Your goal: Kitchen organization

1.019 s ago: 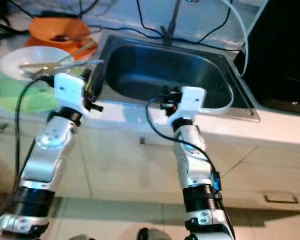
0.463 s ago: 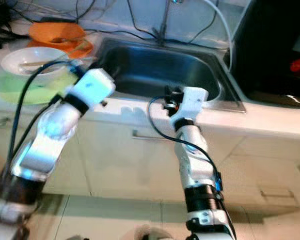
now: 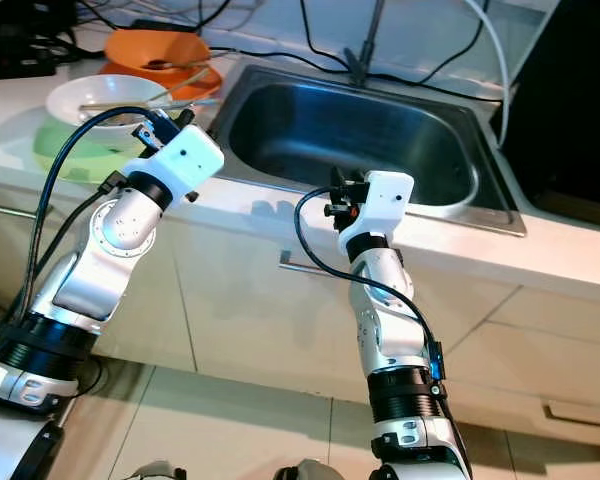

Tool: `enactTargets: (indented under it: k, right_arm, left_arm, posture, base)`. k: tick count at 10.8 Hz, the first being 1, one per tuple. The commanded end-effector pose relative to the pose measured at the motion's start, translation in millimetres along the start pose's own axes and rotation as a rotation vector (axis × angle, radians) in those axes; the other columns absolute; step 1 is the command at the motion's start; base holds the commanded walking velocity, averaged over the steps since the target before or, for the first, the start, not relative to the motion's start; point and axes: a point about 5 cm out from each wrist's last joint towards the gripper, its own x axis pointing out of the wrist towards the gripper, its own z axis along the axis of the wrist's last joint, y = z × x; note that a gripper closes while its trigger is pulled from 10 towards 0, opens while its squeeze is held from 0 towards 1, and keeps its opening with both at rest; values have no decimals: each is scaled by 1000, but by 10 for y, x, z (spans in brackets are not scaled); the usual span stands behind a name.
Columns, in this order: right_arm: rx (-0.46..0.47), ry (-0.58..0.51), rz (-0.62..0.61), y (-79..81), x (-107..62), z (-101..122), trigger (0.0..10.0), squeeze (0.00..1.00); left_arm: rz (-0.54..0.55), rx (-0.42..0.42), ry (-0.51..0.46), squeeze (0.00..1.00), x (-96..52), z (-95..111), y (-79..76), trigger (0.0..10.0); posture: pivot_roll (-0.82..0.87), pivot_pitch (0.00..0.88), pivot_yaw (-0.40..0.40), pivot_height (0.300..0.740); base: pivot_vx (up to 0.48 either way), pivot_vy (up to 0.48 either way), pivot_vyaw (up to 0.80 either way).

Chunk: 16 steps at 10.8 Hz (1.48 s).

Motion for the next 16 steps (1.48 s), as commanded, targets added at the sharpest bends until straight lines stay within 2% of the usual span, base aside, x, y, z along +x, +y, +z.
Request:
enactTargets:
  k: [1, 4, 12, 16]
  right_arm:
    - [-1, -1, -15, -41, -24, -5, 10000, 0]
    - [0, -1, -7, -31, -18, -8, 10000, 0]
    - [1, 2, 0, -17, -11, -21, 10000, 0]
    - [0, 5, -4, -28, -10, -23, 10000, 0]
  left_arm:
    - [30, -10, -2, 0, 25, 23, 37, 10000]
    - [73, -5, -2, 0, 10, 19, 149, 10000]
    - [75, 4, -38, 0, 26, 94, 138, 10000]
    - [83, -4, -102, 0, 22, 211, 142, 10000]
  posture:
    - [-34, 27, -107, 719]
    - [-28, 20, -110, 719]
    - [-20, 11, -115, 719]
    - [-22, 20, -116, 719]
  base:
    - [0, 0, 0]
    - [183, 0, 0]
    - [375, 0, 0]
    - [0, 0, 0]
